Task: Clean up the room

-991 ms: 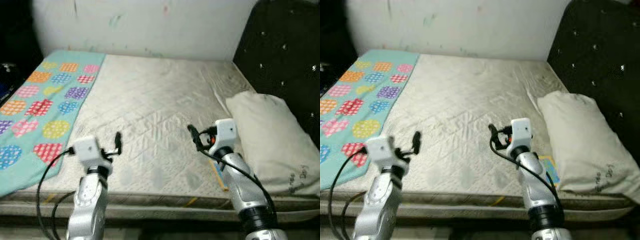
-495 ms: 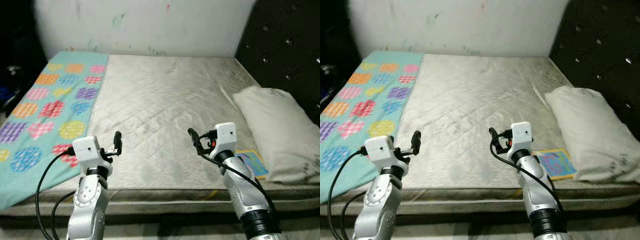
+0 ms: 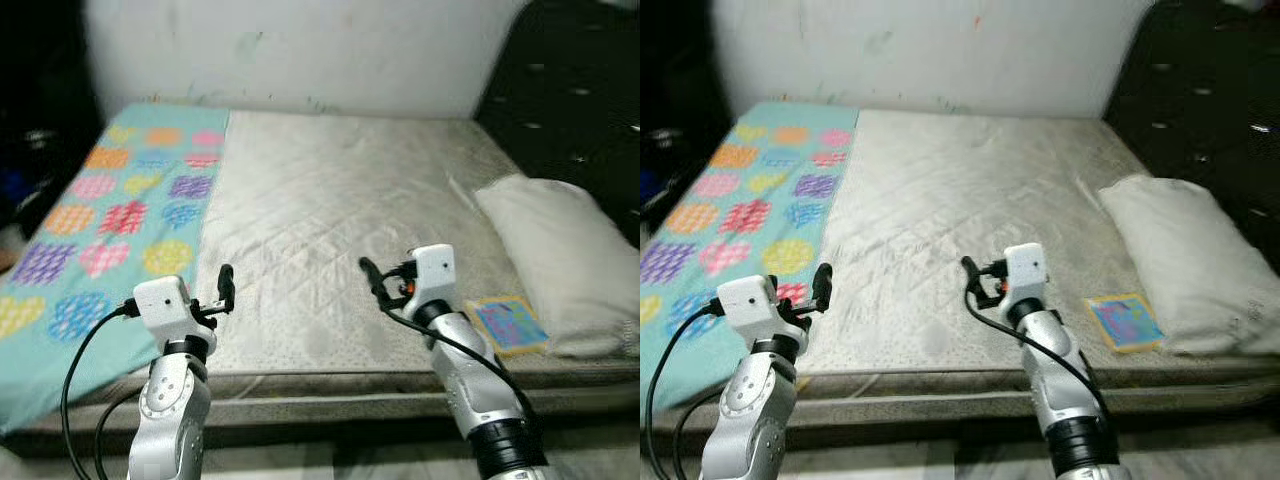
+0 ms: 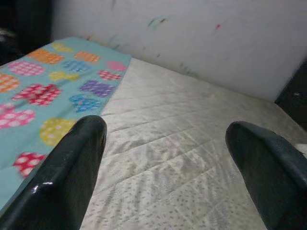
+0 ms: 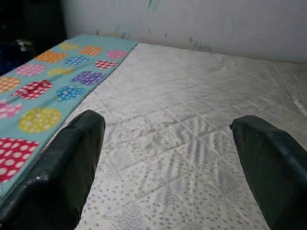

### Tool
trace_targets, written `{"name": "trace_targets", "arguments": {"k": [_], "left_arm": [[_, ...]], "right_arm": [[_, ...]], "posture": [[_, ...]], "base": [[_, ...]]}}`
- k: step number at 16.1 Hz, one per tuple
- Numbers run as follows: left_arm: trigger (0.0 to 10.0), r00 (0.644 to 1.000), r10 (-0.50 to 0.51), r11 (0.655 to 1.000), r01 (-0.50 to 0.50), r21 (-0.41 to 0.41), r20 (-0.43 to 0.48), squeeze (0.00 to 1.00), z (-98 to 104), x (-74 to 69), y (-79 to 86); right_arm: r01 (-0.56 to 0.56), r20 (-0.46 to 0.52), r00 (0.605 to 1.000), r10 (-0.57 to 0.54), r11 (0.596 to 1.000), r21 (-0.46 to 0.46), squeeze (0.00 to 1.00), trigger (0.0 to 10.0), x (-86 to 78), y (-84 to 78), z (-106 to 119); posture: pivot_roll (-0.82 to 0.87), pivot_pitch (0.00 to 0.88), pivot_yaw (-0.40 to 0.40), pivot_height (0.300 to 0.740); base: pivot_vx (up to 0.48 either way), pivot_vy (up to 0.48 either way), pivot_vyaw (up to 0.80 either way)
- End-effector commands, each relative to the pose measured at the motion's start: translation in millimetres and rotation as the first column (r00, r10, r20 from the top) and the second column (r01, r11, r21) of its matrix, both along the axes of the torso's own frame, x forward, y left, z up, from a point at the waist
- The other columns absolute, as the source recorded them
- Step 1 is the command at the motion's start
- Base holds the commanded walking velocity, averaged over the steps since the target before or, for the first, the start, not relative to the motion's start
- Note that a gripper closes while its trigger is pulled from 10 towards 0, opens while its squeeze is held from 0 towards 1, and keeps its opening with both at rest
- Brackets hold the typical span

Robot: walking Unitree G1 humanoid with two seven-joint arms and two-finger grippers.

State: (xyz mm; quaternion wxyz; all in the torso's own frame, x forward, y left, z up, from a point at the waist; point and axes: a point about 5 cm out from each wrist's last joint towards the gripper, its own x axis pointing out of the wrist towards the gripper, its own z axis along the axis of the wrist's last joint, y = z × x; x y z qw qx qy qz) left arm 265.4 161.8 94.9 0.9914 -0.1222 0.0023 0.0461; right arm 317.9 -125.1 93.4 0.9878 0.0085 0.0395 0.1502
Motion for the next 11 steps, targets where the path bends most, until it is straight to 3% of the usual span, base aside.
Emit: {"name": "trace_targets", "arguments": {"k": [1,6,9,11], "left_arm": [[10.0,1.0,-0.021,1.0,0.021,-0.012,0.013,0.0,2.9,1.0,-5.2],[10.0,1.0,-0.023,1.0,0.023,-0.01,0.01,0.0,2.2,0.6,-5.3],[10.0,0.998,0.042,0.999,-0.041,0.01,-0.041,0.0,-2.8,2.5,-3.1],[10.0,0.999,0.033,0.999,-0.032,0.015,-0.037,0.0,-2.7,-2.5,2.2]], "right_arm": [[0.017,0.007,1.0,-0.017,1.0,-0.013,0.0,10.0,2.1,-7.7,3.2],[0.021,0.006,1.0,-0.021,1.0,-0.017,0.0,10.0,1.5,-9.2,2.9],[0.023,0.004,1.0,-0.023,1.0,-0.016,0.0,10.0,0.5,-10.3,2.1],[0.039,0.014,0.999,-0.039,0.999,-0.014,0.0,10.0,-1.7,-16.4,4.4]], "posture": [[-0.11,0.0,-0.069,0.74],[-0.11,0.0,-0.064,0.74],[-0.11,0.0,-0.063,0.74],[-0.11,0.0,-0.062,0.74]], "base": [[0.465,0.0,0.0],[0.465,0.0,0.0],[0.0,0.0,0.0],[0.0,0.0,0.0]]}}
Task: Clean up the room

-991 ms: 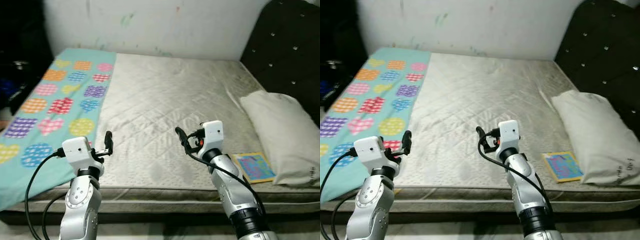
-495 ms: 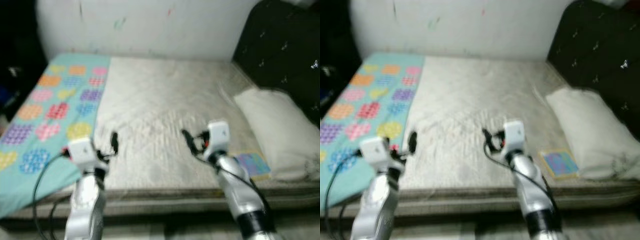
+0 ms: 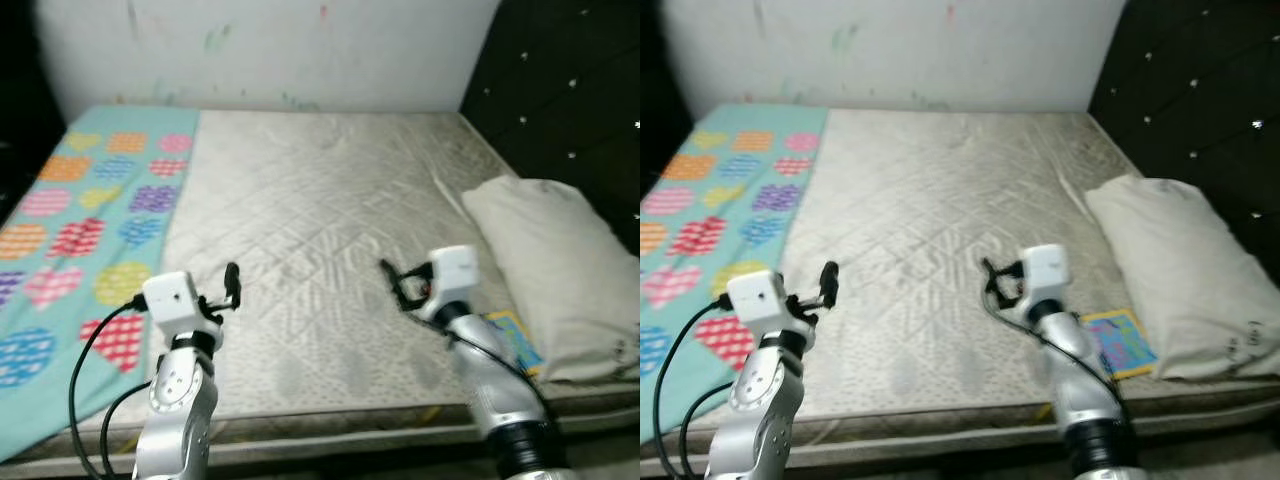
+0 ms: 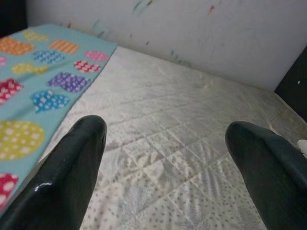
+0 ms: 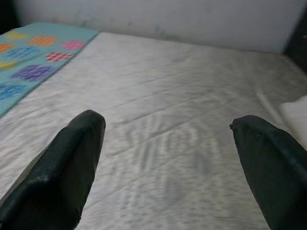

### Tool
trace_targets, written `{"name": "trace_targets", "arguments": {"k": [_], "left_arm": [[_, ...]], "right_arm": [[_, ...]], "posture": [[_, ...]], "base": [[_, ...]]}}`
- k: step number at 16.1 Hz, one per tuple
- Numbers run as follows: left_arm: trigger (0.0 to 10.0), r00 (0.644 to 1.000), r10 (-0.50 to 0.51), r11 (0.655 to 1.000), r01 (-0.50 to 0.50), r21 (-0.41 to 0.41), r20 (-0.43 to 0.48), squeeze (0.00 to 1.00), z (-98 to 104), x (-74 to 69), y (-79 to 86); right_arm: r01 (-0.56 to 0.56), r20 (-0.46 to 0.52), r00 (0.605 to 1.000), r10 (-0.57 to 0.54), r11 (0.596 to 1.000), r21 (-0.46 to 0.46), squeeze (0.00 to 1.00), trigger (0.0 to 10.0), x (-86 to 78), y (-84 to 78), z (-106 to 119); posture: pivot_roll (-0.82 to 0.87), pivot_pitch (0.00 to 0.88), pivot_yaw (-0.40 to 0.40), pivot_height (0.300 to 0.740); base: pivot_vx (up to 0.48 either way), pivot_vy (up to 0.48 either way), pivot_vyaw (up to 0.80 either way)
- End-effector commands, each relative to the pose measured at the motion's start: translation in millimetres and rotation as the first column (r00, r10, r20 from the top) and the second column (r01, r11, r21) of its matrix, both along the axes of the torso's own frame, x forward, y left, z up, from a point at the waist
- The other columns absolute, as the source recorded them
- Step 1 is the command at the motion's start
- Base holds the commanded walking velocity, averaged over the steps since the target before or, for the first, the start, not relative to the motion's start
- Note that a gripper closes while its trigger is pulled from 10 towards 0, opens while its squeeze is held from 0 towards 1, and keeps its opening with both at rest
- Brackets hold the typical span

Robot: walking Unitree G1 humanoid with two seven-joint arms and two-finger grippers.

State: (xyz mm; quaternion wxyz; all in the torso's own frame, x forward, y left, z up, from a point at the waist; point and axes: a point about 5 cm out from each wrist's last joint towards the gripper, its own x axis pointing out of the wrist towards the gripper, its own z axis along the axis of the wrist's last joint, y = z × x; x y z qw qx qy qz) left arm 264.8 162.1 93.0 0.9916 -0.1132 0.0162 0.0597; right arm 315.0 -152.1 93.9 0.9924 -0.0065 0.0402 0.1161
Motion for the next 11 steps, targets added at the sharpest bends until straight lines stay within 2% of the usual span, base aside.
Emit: {"name": "trace_targets", "arguments": {"k": [1,3,5,7,11], "left_arm": [[10.0,1.0,0.019,1.0,-0.019,0.019,-0.005,0.0,0,-4.9,8.9],[10.0,0.999,0.046,0.998,-0.045,0.048,-0.009,0.0,2,-13.5,25.2],[10.0,0.998,0.067,0.996,-0.065,0.06,-0.022,0.0,0,-19.0,33.4],[10.0,0.998,0.057,0.997,-0.056,0.055,-0.027,0.0,-1,-19.4,33.5],[10.0,0.999,0.033,0.999,-0.033,0.027,-0.024,0.0,1,-16.8,27.8]], "right_arm": [[-0.017,0.018,1.0,0.017,1.0,0.015,0.0,10.0,-0.6,6.1,5],[-0.011,0.028,1.0,0.011,1.0,-0.004,0.0,10.0,-7.7,-1.9,6],[-0.017,0.026,1.0,0.018,0.999,-0.027,0.0,10.0,-13.0,-5.2,4],[-0.014,0.014,1.0,0.014,1.0,-0.018,0.0,10.0,-14.9,-5.2,2],[-0.003,0.01,1.0,0.003,1.0,-0.009,0.0,10.0,-15.0,-6.1,3]], "posture": [[-0.1,0.0,-0.061,0.74],[-0.09,0.0,-0.062,0.74],[-0.09,0.0,-0.062,0.74],[-0.09,0.0,-0.062,0.74],[-0.09,0.0,-0.061,0.74]], "base": [[0.0,0.0,0.0],[0.0,0.0,0.0],[0.0,0.144,0.61],[0.0,0.446,0.72],[0.0,0.48,0.0]]}}
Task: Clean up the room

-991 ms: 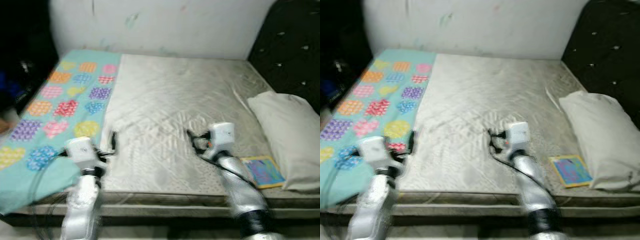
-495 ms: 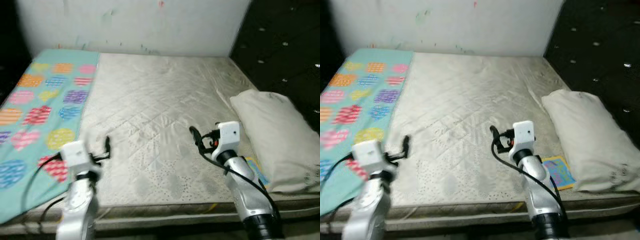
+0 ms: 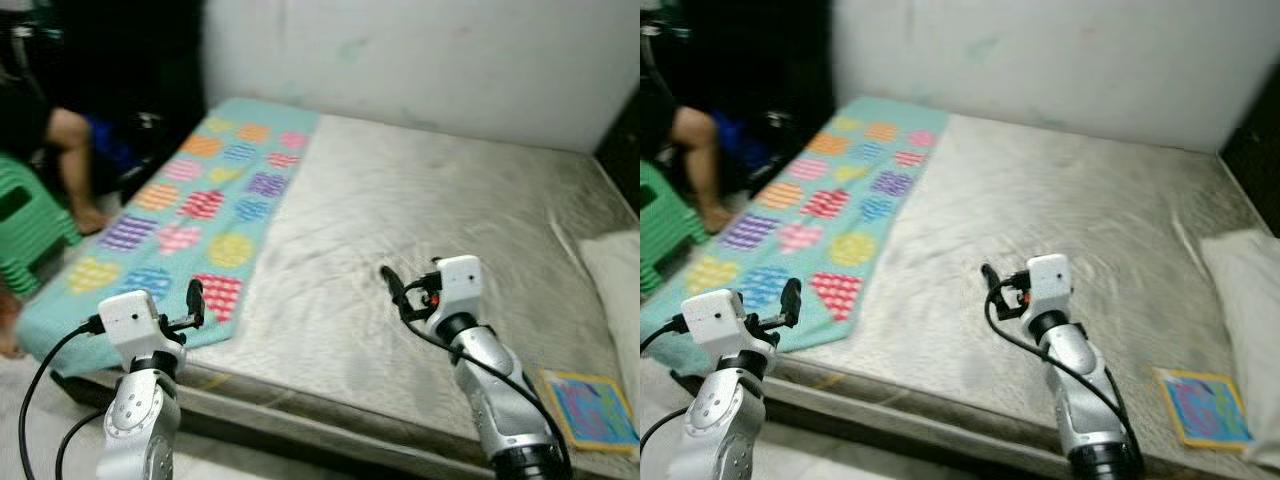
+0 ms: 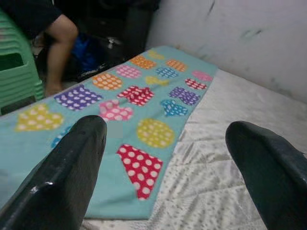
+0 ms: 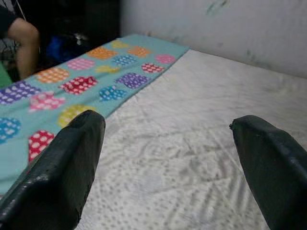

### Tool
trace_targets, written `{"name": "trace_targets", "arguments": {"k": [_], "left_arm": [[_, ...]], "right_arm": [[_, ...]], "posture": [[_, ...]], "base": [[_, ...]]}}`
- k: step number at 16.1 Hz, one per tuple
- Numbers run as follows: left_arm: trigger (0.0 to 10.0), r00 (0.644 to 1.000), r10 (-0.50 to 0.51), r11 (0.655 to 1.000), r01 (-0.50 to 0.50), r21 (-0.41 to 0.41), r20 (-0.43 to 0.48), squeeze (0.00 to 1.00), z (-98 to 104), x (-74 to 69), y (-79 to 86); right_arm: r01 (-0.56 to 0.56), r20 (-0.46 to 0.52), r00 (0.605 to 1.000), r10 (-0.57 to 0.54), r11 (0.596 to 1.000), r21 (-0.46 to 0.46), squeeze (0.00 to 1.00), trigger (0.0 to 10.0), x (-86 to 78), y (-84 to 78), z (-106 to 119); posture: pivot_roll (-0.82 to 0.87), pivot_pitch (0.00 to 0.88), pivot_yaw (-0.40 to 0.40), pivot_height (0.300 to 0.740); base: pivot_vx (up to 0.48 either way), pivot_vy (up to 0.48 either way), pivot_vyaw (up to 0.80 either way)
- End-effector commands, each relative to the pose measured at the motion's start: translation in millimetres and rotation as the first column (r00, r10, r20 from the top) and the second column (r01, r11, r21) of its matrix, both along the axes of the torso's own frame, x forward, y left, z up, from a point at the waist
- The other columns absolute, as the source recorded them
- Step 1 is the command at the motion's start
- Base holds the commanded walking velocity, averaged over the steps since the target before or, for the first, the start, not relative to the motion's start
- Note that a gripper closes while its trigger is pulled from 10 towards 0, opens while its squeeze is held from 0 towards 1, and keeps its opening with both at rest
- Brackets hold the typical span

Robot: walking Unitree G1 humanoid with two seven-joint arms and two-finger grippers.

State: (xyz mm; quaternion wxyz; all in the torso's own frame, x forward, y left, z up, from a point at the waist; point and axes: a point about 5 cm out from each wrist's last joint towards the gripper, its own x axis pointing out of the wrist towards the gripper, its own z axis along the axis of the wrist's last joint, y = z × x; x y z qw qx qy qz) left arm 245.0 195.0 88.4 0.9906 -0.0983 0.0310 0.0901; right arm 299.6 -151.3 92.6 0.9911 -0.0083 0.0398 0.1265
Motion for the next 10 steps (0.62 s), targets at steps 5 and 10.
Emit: {"name": "trace_targets", "arguments": {"k": [5,10], "left_arm": [[10.0,1.0,-0.024,0.999,0.024,-0.023,0.007,0.0,4.2,3.4,-6.2],[10.0,1.0,0.002,1.0,-0.001,-0.006,0.027,0.0,6.7,0.4,-3.6]], "right_arm": [[0.027,0.0,1.0,-0.027,0.999,-0.017,0.0,10.0,-0.5,-10.7,2.8],[0.023,-0.017,1.0,-0.024,1.0,-0.016,0.0,10.0,-2.9,-10.5,3.0]], "posture": [[-0.09,0.0,-0.063,0.74],[-0.09,0.0,-0.068,0.74]], "base": [[0.0,0.48,0.0],[0.0,0.288,0.0]]}}
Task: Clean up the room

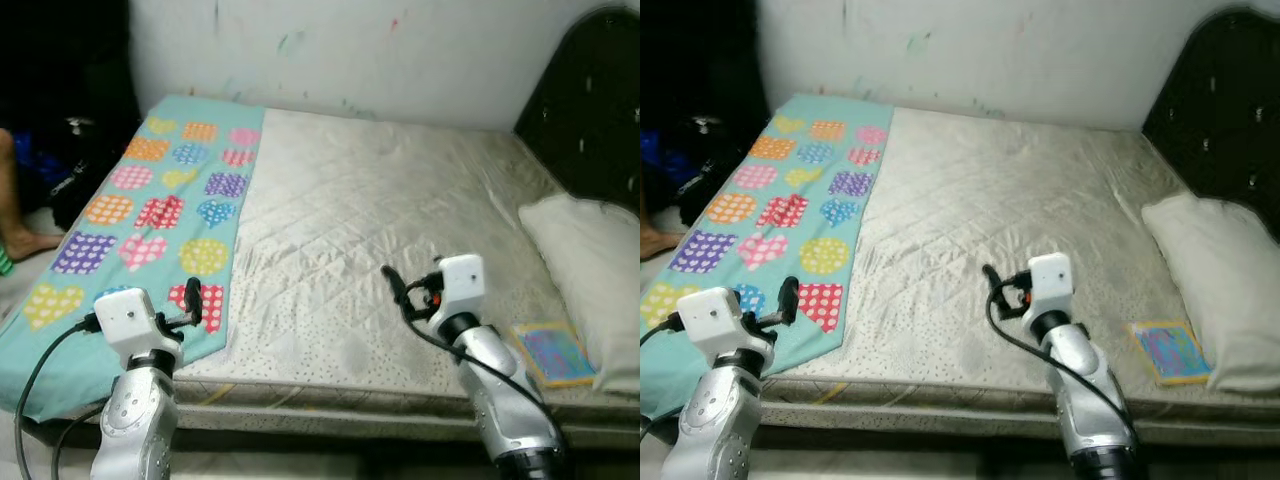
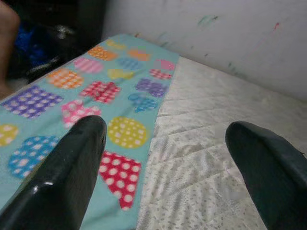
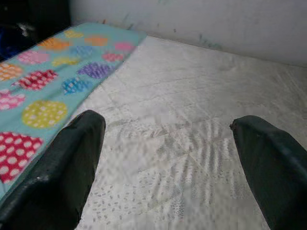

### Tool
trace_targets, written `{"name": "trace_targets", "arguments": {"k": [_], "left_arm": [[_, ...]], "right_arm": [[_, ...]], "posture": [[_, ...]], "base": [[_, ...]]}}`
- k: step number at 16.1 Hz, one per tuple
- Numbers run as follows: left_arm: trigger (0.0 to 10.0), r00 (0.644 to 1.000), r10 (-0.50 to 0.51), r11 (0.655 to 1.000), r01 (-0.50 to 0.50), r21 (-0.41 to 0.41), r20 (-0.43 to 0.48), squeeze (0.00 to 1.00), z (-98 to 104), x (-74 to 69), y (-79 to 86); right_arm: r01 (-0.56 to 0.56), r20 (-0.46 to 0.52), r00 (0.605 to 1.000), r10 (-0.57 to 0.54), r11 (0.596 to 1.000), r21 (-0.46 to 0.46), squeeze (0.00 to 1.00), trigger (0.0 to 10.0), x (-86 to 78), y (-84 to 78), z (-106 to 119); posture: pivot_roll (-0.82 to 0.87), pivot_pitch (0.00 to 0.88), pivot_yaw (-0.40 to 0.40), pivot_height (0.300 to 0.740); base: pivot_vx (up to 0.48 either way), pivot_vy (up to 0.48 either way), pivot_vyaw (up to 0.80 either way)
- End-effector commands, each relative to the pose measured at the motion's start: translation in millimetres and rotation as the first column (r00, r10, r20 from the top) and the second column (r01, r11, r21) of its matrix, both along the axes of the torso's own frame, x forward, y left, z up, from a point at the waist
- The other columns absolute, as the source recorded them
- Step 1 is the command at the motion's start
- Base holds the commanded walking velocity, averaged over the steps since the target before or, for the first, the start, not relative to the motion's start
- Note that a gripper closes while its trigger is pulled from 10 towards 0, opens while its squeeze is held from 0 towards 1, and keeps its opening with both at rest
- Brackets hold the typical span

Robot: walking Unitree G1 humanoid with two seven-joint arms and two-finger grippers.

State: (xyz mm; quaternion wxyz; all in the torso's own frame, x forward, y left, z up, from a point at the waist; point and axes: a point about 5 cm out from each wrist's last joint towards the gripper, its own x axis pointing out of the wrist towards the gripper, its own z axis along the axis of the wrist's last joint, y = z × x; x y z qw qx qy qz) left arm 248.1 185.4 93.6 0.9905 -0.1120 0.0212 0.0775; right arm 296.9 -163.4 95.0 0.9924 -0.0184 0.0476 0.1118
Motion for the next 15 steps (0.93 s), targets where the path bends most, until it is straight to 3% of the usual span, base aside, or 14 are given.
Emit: {"name": "trace_targets", "arguments": {"k": [1,2,4,12,15], "left_arm": [[10.0,1.0,0.014,0.999,-0.015,0.036,0.018,0.0,3,-3.3,5.4],[10.0,1.0,0.019,0.997,-0.02,0.078,0.014,0.0,4,-4.7,6.1],[10.0,0.999,-0.023,0.999,0.022,0.033,0.034,0.0,7,-6.6,3.8],[10.0,1.0,-0.018,1.0,0.018,0.021,0.011,0.0,0,-7.5,1.3],[10.0,1.0,0.023,0.999,-0.023,0.025,0.011,0.0,0,-6.1,3.9]], "right_arm": [[-0.008,-0.007,1.0,0.008,1.0,0.009,0.0,10.0,-1.2,1.8,1],[-0.02,-0.012,1.0,0.02,1.0,0.011,0.0,10.0,-3.9,3.7,0],[-0.043,-0.018,0.999,0.043,0.999,0.01,0.0,10.0,-7.2,8.0,-2],[-0.05,-0.043,0.998,0.051,0.998,0.024,0.0,10.0,-10.5,11.8,-8],[-0.082,-0.062,0.995,0.084,0.996,0.036,0.0,10.0,-8.7,20.8,-12]], "posture": [[-0.08,0.0,-0.073,0.74],[-0.08,0.0,-0.076,0.74],[-0.07,0.0,-0.077,0.74],[-0.07,0.0,-0.073,0.74],[-0.03,0.0,-0.099,0.74]], "base": [[0.0,0.0,0.0],[0.0,0.0,0.0],[0.148,0.0,0.0],[0.381,0.0,0.0],[0.0,0.0,0.0]]}}
